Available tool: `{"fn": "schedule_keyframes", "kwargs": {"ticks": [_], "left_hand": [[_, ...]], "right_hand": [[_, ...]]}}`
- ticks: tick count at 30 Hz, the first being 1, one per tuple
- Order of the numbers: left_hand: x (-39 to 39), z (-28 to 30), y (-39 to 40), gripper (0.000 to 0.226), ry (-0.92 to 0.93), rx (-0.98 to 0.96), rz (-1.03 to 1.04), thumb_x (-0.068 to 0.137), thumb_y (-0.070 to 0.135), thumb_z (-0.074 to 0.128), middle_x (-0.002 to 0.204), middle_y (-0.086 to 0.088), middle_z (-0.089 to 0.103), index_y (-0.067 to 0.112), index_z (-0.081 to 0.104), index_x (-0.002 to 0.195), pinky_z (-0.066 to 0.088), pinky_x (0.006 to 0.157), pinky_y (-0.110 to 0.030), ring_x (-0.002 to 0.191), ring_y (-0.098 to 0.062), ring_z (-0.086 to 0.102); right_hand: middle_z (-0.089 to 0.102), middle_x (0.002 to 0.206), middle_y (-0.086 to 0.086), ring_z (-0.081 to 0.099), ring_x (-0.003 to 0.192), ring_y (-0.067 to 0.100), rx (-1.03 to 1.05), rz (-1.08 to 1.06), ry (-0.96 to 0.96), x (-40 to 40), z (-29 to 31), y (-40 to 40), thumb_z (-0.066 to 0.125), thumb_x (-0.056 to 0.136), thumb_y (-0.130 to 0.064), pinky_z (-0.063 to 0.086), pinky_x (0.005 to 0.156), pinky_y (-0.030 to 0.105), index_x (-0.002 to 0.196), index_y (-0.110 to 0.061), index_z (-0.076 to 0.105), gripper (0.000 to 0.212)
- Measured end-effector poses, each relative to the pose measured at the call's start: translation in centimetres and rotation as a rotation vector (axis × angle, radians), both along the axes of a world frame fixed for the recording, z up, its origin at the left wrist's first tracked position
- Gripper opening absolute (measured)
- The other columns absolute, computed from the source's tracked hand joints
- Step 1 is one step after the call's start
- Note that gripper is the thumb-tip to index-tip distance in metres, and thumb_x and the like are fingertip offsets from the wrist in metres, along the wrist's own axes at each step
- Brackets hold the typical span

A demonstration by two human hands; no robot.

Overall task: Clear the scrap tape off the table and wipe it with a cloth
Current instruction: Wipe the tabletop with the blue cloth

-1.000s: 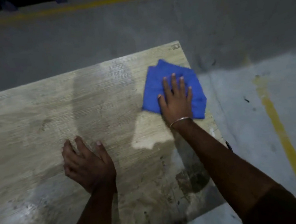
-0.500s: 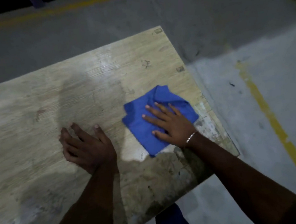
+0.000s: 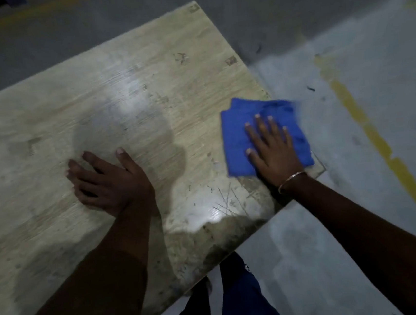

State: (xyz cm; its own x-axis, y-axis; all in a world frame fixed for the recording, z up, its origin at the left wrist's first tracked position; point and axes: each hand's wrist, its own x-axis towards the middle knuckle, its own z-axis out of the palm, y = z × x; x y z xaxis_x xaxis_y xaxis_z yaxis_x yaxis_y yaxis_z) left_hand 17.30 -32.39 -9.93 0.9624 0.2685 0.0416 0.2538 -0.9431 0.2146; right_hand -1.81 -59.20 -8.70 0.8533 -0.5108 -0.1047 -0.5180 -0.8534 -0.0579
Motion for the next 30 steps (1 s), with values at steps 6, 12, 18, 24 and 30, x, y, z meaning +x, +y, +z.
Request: {"fn": "schedule_keyframes", "kwargs": {"ticks": [6,12,18,24,30], "left_hand": [[0.0,0.0,0.1,0.077,0.013,-0.012,0.008,0.104,0.065,0.019,0.172,-0.015,0.024,0.016,0.031,0.162,0.014,0.128,-0.052,0.161,-0.035,0.019],[-0.2,0.1,0.3,0.08,0.005,-0.027,0.003,0.102,0.066,0.016,0.173,-0.013,0.021,0.016,0.03,0.163,0.01,0.127,-0.051,0.162,-0.033,0.016],[-0.6,1.0,1.3,0.074,-0.001,-0.102,-0.049,0.104,0.063,0.015,0.174,-0.01,0.021,0.022,0.035,0.162,0.011,0.128,-0.045,0.162,-0.03,0.017],[-1.3,0.4,12.4,0.057,-0.205,-0.128,-0.489,0.11,0.044,0.04,0.16,-0.025,0.043,0.008,0.049,0.153,0.035,0.118,-0.049,0.146,-0.04,0.044],[-2.5,0.4,17.1,0.059,-0.125,0.05,-0.424,0.112,0.046,0.03,0.168,-0.016,0.031,0.012,0.033,0.16,0.023,0.123,-0.052,0.154,-0.035,0.031]], "right_hand": [[0.01,0.175,-0.004,0.026,0.156,0.027,0.028,-0.083,-0.041,-6.4,0.5,-0.3,0.029,0.104,-0.062,0.031,0.118,0.055,0.165,-0.036,0.018,0.067],[0.005,0.175,-0.009,0.003,0.162,0.021,0.062,0.127,0.006,-10.6,0.4,3.2,0.027,0.105,-0.061,0.016,0.126,0.057,0.165,-0.04,0.012,0.065],[0.006,0.175,-0.007,0.002,0.162,0.025,0.1,0.241,0.03,-11.0,0.3,11.7,0.026,0.106,-0.061,0.01,0.126,0.055,0.165,-0.039,0.016,0.063],[0.01,0.175,0.001,0.006,0.161,0.031,0.108,-0.294,-0.062,-9.4,-0.3,12.5,0.025,0.106,-0.058,0.01,0.126,0.061,0.165,-0.032,0.021,0.064],[0.007,0.175,-0.011,0.002,0.162,0.021,0.139,0.316,-0.021,-7.6,-0.3,13.3,0.032,0.106,-0.063,0.018,0.126,0.055,0.163,-0.043,0.017,0.062]]}}
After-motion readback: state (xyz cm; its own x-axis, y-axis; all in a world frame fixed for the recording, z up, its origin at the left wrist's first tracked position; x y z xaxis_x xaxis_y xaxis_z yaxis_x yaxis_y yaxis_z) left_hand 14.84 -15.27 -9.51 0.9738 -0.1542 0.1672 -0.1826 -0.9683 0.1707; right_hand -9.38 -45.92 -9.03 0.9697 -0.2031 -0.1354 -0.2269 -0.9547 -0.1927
